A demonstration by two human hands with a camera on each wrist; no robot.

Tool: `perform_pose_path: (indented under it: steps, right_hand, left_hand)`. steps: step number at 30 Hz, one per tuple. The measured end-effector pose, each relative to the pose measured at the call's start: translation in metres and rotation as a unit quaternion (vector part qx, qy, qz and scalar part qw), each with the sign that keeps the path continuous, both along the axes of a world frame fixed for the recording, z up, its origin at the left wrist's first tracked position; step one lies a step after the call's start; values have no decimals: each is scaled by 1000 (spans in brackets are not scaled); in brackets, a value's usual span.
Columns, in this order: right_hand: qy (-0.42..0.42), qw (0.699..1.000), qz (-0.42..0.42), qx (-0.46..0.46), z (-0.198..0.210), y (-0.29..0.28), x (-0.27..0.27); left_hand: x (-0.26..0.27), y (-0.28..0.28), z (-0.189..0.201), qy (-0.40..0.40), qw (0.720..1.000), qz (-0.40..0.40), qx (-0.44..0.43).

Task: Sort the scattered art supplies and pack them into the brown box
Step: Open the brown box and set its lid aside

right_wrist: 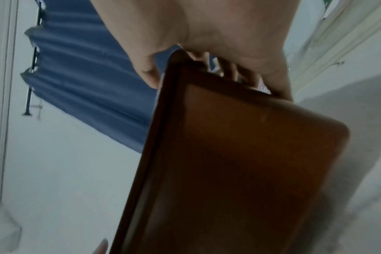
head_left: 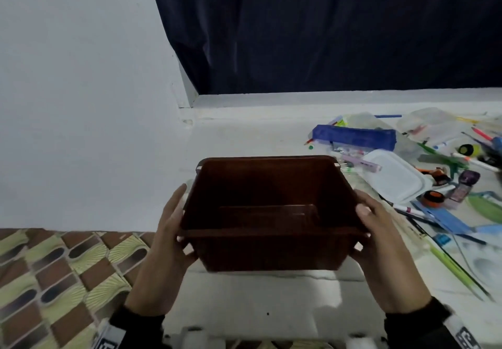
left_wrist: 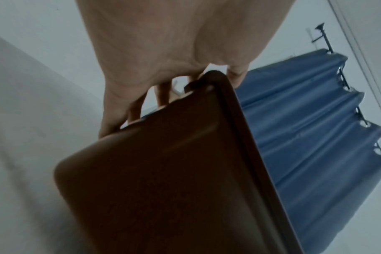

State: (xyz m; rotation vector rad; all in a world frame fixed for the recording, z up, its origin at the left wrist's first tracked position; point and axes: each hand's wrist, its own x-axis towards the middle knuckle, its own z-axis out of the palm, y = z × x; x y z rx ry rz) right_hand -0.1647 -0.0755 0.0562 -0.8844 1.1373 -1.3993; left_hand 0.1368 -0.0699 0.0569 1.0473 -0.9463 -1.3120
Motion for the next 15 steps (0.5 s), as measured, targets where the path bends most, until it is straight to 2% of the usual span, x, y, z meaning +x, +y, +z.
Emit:
perform_pose_path:
  steps: [3, 6, 11, 15]
  right_hand:
    - [66, 998, -17, 12, -17, 14, 1]
    - [125, 992, -15, -7, -27, 21, 0]
    - [146, 989, 21, -3, -20, 21, -6]
    - [174, 984, 42, 19, -6, 33, -24]
  left_hand:
    - [-10, 21, -16, -71, 997, 33, -4]
    - [-11, 31, -27, -89, 994, 62, 4]
    - [-9, 30, -19, -159, 986, 58, -6]
    - [-16, 43, -14, -313, 941, 126, -24]
